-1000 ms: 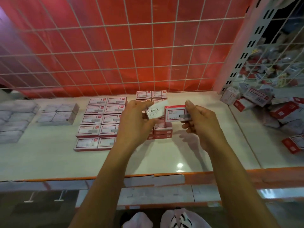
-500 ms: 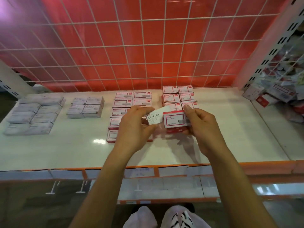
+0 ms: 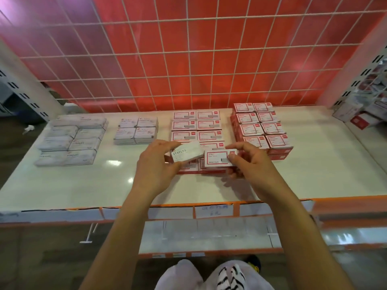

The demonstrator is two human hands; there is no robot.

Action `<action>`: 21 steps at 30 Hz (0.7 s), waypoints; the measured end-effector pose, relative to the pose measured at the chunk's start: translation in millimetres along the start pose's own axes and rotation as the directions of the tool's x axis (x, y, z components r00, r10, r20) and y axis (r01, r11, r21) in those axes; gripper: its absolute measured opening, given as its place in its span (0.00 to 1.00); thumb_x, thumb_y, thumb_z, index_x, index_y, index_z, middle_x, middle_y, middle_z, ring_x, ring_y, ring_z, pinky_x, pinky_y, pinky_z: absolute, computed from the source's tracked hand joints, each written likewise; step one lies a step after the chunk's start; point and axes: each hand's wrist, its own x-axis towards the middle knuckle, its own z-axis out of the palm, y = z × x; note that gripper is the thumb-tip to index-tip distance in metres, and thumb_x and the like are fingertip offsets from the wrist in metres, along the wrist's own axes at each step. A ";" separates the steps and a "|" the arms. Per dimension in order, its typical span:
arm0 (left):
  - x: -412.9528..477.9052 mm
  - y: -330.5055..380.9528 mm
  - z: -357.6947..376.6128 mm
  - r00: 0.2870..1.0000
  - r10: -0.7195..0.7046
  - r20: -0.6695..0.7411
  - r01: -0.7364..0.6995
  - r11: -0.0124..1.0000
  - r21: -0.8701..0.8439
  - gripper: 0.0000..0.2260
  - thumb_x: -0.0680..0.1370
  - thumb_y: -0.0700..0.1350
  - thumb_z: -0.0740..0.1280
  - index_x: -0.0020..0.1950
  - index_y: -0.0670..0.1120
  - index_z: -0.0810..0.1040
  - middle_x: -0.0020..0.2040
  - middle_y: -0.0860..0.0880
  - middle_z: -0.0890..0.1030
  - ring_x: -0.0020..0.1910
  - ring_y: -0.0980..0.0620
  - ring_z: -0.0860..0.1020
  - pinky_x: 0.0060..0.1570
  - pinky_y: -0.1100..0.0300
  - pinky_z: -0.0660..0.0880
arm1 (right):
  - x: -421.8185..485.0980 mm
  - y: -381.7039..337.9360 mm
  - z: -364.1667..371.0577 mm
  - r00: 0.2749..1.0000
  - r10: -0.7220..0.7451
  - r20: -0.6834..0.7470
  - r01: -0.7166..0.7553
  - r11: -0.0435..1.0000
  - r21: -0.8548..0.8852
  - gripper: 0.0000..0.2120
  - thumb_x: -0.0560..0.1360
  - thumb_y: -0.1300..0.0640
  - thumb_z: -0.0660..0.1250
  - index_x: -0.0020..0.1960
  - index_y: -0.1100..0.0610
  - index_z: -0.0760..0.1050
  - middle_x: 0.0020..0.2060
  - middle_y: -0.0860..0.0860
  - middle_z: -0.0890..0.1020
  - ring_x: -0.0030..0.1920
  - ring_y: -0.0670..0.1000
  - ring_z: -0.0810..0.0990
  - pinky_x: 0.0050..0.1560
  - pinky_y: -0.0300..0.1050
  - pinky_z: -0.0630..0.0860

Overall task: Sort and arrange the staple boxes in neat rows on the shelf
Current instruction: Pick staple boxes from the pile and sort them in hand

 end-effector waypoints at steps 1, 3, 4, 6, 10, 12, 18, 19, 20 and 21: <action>-0.1 -3.5 -2.2 1.000 -0.013 0.001 0.013 1.000 -0.008 0.23 0.73 0.46 0.73 0.66 0.56 0.75 0.62 0.50 0.75 0.47 0.58 0.75 0.42 0.66 0.75 | 0.4 0.8 3.1 1.000 0.014 -0.003 -0.014 1.000 -0.008 0.08 0.79 0.62 0.62 0.55 0.52 0.75 0.43 0.52 0.82 0.34 0.48 0.82 0.35 0.43 0.80; -0.3 -10.3 -6.1 1.000 -0.029 0.002 0.029 1.000 -0.012 0.23 0.73 0.45 0.73 0.67 0.56 0.74 0.63 0.50 0.75 0.43 0.59 0.74 0.40 0.69 0.73 | 1.6 3.2 9.2 0.999 0.042 -0.030 -0.042 0.999 -0.024 0.09 0.79 0.61 0.62 0.57 0.52 0.75 0.44 0.53 0.83 0.37 0.55 0.83 0.40 0.50 0.82; 0.0 -13.5 -8.3 0.999 -0.036 -0.002 0.036 0.999 -0.012 0.22 0.73 0.44 0.73 0.66 0.56 0.74 0.63 0.50 0.75 0.41 0.61 0.74 0.41 0.68 0.74 | 2.2 4.1 12.1 0.998 0.050 -0.047 -0.052 0.998 -0.036 0.10 0.79 0.61 0.61 0.58 0.52 0.75 0.45 0.53 0.83 0.39 0.58 0.83 0.42 0.53 0.82; 0.1 -19.1 -12.5 0.998 -0.055 -0.008 0.055 0.998 -0.023 0.21 0.73 0.44 0.73 0.65 0.56 0.75 0.64 0.50 0.75 0.41 0.61 0.74 0.45 0.62 0.77 | 3.0 6.2 19.2 0.995 0.057 -0.084 -0.062 0.996 -0.059 0.12 0.79 0.60 0.61 0.60 0.51 0.75 0.45 0.52 0.84 0.41 0.59 0.83 0.43 0.54 0.82; -1.7 -27.6 -18.4 0.998 -0.065 0.010 0.065 0.997 -0.043 0.20 0.73 0.46 0.73 0.64 0.55 0.76 0.64 0.50 0.75 0.44 0.58 0.75 0.46 0.60 0.78 | 5.4 12.0 31.8 0.980 -0.007 -0.201 -0.037 0.976 -0.215 0.13 0.80 0.57 0.61 0.63 0.48 0.75 0.44 0.50 0.84 0.38 0.52 0.83 0.37 0.46 0.81; -2.9 -31.6 -19.5 0.998 -0.059 0.016 0.060 0.996 -0.061 0.20 0.73 0.46 0.73 0.64 0.55 0.76 0.64 0.50 0.75 0.43 0.59 0.75 0.43 0.64 0.77 | 4.7 11.6 35.5 0.969 -0.037 -0.243 -0.031 0.962 -0.270 0.14 0.79 0.55 0.62 0.63 0.47 0.73 0.50 0.48 0.82 0.43 0.49 0.82 0.43 0.46 0.81; -4.1 -38.0 -19.5 0.998 -0.052 0.037 0.055 0.996 -0.068 0.20 0.73 0.47 0.74 0.64 0.56 0.76 0.63 0.50 0.75 0.39 0.62 0.75 0.40 0.70 0.74 | -3.1 5.6 47.1 0.970 -0.114 -0.215 -0.032 0.816 -0.577 0.28 0.71 0.54 0.73 0.69 0.50 0.68 0.62 0.50 0.72 0.60 0.51 0.73 0.60 0.45 0.71; -4.3 -37.8 -19.5 0.998 -0.049 0.036 0.052 0.996 -0.072 0.20 0.73 0.47 0.74 0.64 0.56 0.76 0.63 0.51 0.75 0.39 0.62 0.75 0.40 0.70 0.74 | -3.4 6.1 48.7 0.968 -0.107 -0.225 -0.056 0.786 -0.615 0.29 0.72 0.54 0.72 0.70 0.51 0.65 0.65 0.52 0.68 0.62 0.53 0.71 0.62 0.46 0.70; -4.7 -37.3 -19.1 0.998 -0.047 0.036 0.050 0.996 -0.075 0.20 0.73 0.47 0.74 0.64 0.56 0.76 0.63 0.51 0.75 0.39 0.63 0.75 0.40 0.70 0.74 | -3.6 7.1 49.7 0.967 -0.099 -0.233 -0.074 0.768 -0.636 0.30 0.72 0.53 0.72 0.71 0.52 0.64 0.66 0.53 0.66 0.63 0.54 0.71 0.62 0.46 0.69; -5.2 -36.6 -18.4 0.998 -0.045 0.034 0.048 0.996 -0.077 0.20 0.73 0.47 0.74 0.64 0.56 0.76 0.63 0.51 0.75 0.39 0.64 0.74 0.41 0.69 0.74 | -3.2 8.7 49.9 0.967 -0.100 -0.234 -0.079 0.755 -0.651 0.30 0.73 0.53 0.71 0.71 0.53 0.63 0.66 0.53 0.66 0.63 0.54 0.71 0.62 0.47 0.69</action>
